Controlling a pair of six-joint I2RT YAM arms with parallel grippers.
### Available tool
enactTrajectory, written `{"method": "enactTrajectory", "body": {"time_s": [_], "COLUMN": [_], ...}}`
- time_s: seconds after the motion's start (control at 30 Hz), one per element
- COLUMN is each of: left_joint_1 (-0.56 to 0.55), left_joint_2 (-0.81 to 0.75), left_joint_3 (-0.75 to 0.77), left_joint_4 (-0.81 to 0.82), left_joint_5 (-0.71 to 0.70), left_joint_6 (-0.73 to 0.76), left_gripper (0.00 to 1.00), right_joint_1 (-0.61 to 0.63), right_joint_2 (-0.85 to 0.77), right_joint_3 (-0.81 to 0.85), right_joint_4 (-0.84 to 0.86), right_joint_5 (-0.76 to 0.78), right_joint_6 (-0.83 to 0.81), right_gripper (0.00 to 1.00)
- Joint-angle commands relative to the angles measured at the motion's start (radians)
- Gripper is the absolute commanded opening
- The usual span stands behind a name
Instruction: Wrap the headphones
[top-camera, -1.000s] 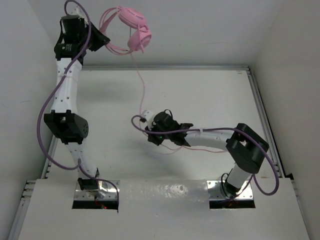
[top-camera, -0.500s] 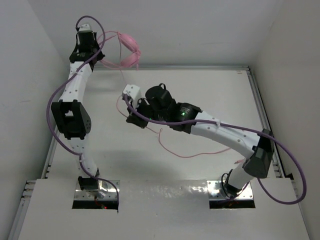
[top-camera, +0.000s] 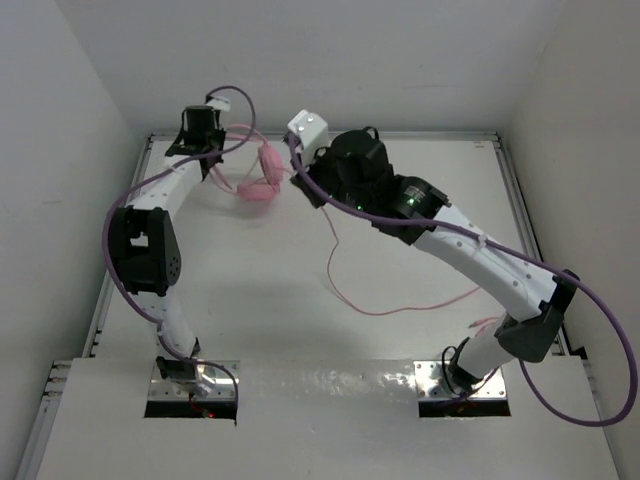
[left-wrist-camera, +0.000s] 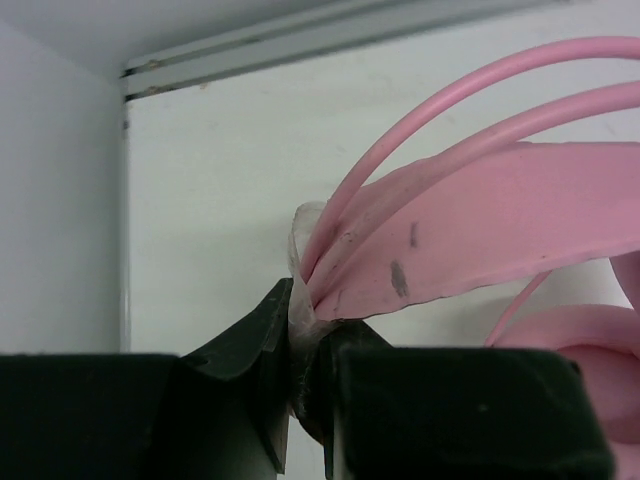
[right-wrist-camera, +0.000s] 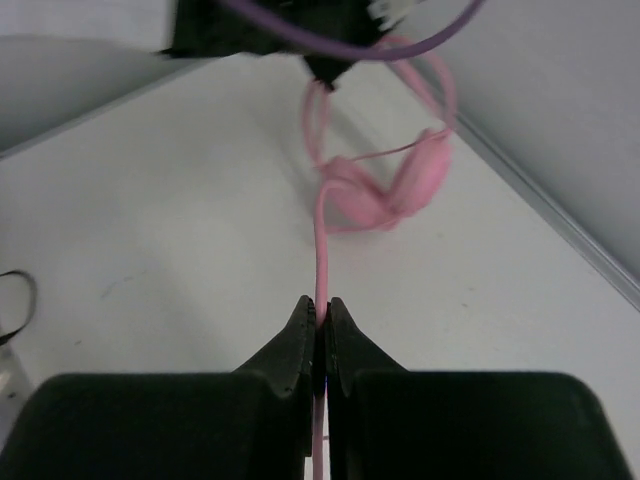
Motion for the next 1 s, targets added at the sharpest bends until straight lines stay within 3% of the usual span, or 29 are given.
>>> {"method": "enactTrajectory", "body": {"time_s": [0.0,0.13,0.3,0.5,0.6,0.83,0.97], "left_joint_1": [-0.091,-0.128,-0.137,-0.135,-0.135,-0.137,-0.138], "left_joint_2": [-0.135,-0.129,-0.127,-0.135,-0.133,-0.129,-0.128], "left_joint_3": [-0.043,-0.034,0.038,0.177,0.207,0.294,0.306], "left_joint_4": [0.107,0.009,-0.203,-0.329,-0.353,-0.528,-0.558], "left_joint_5": [0.132,0.215,0.446,0.529,0.563,0.794,0.774], "left_joint_6": [0.145,0.155,0.167,0.119,0.096,0.127,0.143], "left_gripper": [0.0,0.0,0.0,0.0,0.0,0.0,0.0], "right_joint_1": [-0.103,-0.207,-0.393,-0.77,-0.821,-0.855,-0.852], "right_joint_2": [-0.05,-0.054,-0.04,0.021,0.052,0.159,0.17], "right_joint_3": [0.034,0.034,-0.017,-0.046,-0.032,0.024,0.055], "right_joint_4": [0.003,0.026,0.06,0.13,0.147,0.15,0.216], "right_joint_5": [0.12,0.163,0.159,0.052,0.029,-0.024,-0.11], "right_joint_6": [-0.017,-0.064,-0.025,0.256,0.281,0.249,0.29], "right_gripper": [0.0,0.0,0.0,0.0,0.0,0.0,0.0]}}
